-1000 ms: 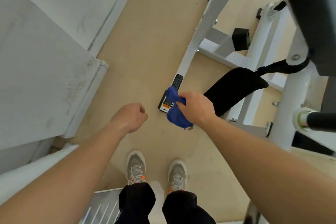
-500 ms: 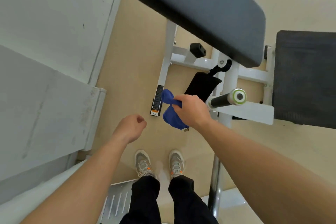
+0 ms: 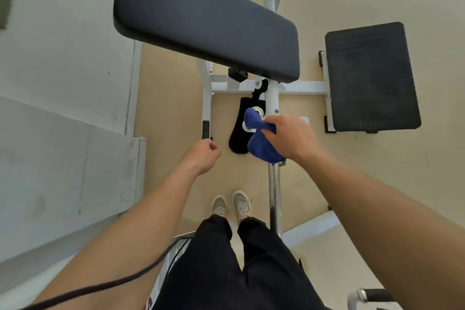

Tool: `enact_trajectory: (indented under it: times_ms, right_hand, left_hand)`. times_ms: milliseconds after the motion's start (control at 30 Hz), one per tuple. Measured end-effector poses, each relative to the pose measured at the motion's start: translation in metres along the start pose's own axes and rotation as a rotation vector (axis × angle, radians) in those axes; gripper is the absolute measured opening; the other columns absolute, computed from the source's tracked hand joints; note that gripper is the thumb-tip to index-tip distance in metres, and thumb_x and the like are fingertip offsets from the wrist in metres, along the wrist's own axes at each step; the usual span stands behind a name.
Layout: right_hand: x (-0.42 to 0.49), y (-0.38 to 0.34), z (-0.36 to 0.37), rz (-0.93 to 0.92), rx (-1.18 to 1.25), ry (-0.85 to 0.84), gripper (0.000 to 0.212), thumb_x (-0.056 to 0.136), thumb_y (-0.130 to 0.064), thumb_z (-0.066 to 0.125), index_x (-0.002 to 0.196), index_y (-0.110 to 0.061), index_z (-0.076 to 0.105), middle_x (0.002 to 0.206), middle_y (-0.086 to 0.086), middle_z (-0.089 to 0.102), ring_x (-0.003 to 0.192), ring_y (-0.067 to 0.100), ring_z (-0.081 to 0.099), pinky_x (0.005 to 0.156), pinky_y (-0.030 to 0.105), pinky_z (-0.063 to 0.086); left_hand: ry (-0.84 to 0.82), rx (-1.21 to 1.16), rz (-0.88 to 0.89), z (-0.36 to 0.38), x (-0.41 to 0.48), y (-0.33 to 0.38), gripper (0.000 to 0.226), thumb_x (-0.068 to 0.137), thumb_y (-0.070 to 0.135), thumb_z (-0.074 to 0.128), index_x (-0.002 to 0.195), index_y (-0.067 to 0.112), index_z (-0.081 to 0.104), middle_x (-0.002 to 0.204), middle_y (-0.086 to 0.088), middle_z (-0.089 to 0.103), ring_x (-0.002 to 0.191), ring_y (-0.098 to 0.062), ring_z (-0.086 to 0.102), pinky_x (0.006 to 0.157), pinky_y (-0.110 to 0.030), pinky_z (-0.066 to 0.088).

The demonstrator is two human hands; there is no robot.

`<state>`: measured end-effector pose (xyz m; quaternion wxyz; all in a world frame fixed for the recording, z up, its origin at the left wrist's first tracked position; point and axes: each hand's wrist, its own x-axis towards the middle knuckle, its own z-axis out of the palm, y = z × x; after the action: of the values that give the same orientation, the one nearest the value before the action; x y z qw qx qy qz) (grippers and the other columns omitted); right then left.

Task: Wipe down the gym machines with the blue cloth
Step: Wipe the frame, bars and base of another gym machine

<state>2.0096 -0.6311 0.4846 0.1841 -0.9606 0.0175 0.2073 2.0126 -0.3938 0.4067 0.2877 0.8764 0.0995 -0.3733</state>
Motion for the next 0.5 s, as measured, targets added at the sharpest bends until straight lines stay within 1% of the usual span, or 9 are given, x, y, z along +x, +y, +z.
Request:
enact_trajectory:
  times_ms: [67,100,133,167,233,300,433,500]
  right_hand:
    - [-0.02,0.011,-0.015,0.044,-0.01,0.023,0.019,0.1,-0.03,0.045,0.099,-0.028,0.064,0.083,-0.001,0.064,0.075,0.02,0.058,0.057,0.028,0.041]
    - [-0.029,0.015,-0.022,0.068,-0.02,0.045,0.019,0.1,-0.029,0.045,0.097,-0.028,0.064,0.083,-0.001,0.064,0.074,0.019,0.057,0.055,0.025,0.035]
    - [-0.038,0.018,-0.028,0.092,-0.027,0.063,0.02,0.1,-0.029,0.045,0.096,-0.027,0.064,0.083,-0.001,0.064,0.074,0.019,0.056,0.054,0.025,0.033]
    - [-0.045,0.02,-0.033,0.119,-0.027,0.072,0.02,0.1,-0.029,0.046,0.095,-0.026,0.065,0.083,0.0,0.065,0.073,0.019,0.057,0.055,0.026,0.035]
    - [-0.058,0.024,-0.041,0.173,-0.011,0.081,0.021,0.1,-0.029,0.046,0.098,-0.024,0.067,0.084,0.0,0.067,0.074,0.02,0.059,0.061,0.03,0.043]
    - [-0.066,0.027,-0.048,0.208,0.0,0.085,0.021,0.1,-0.03,0.047,0.1,-0.025,0.068,0.086,-0.001,0.068,0.077,0.021,0.061,0.064,0.032,0.047]
    - [-0.08,0.035,-0.06,0.226,0.006,0.106,0.021,0.098,-0.033,0.046,0.097,-0.03,0.067,0.085,-0.004,0.067,0.076,0.019,0.06,0.059,0.03,0.041]
    - [-0.082,0.041,-0.065,0.213,0.011,0.113,0.021,0.098,-0.033,0.046,0.095,-0.03,0.067,0.082,-0.005,0.066,0.074,0.017,0.059,0.056,0.027,0.037]
  left_hand:
    - [-0.033,0.023,0.044,0.003,-0.014,0.016,0.009,0.092,0.035,0.056,0.097,0.028,0.06,0.104,0.003,0.064,0.098,-0.021,0.06,0.09,-0.036,0.05]
    - [-0.051,0.026,0.065,0.004,-0.02,0.024,0.009,0.093,0.035,0.056,0.097,0.028,0.06,0.107,0.002,0.064,0.099,-0.021,0.06,0.09,-0.036,0.049]
    - [-0.072,0.029,0.083,0.006,-0.025,0.032,0.01,0.093,0.035,0.056,0.097,0.027,0.06,0.109,0.001,0.064,0.101,-0.021,0.059,0.09,-0.035,0.049]
    - [-0.093,0.041,0.101,0.008,-0.029,0.039,0.011,0.093,0.035,0.055,0.099,0.027,0.06,0.111,0.001,0.064,0.102,-0.021,0.059,0.091,-0.036,0.048]
    - [-0.121,0.071,0.141,0.009,-0.037,0.053,0.015,0.094,0.035,0.054,0.103,0.026,0.061,0.113,0.001,0.064,0.104,-0.021,0.059,0.094,-0.037,0.048]
    - [-0.132,0.094,0.173,0.007,-0.044,0.067,0.017,0.094,0.034,0.054,0.105,0.025,0.062,0.113,0.001,0.063,0.103,-0.02,0.058,0.093,-0.037,0.049]
    - [-0.122,0.151,0.227,0.003,-0.055,0.096,0.015,0.094,0.03,0.053,0.102,0.023,0.063,0.108,0.001,0.064,0.095,-0.019,0.058,0.078,-0.03,0.044]
    - [-0.104,0.154,0.233,0.002,-0.06,0.109,0.018,0.095,0.03,0.053,0.107,0.021,0.064,0.111,-0.001,0.064,0.098,-0.02,0.058,0.079,-0.031,0.044]
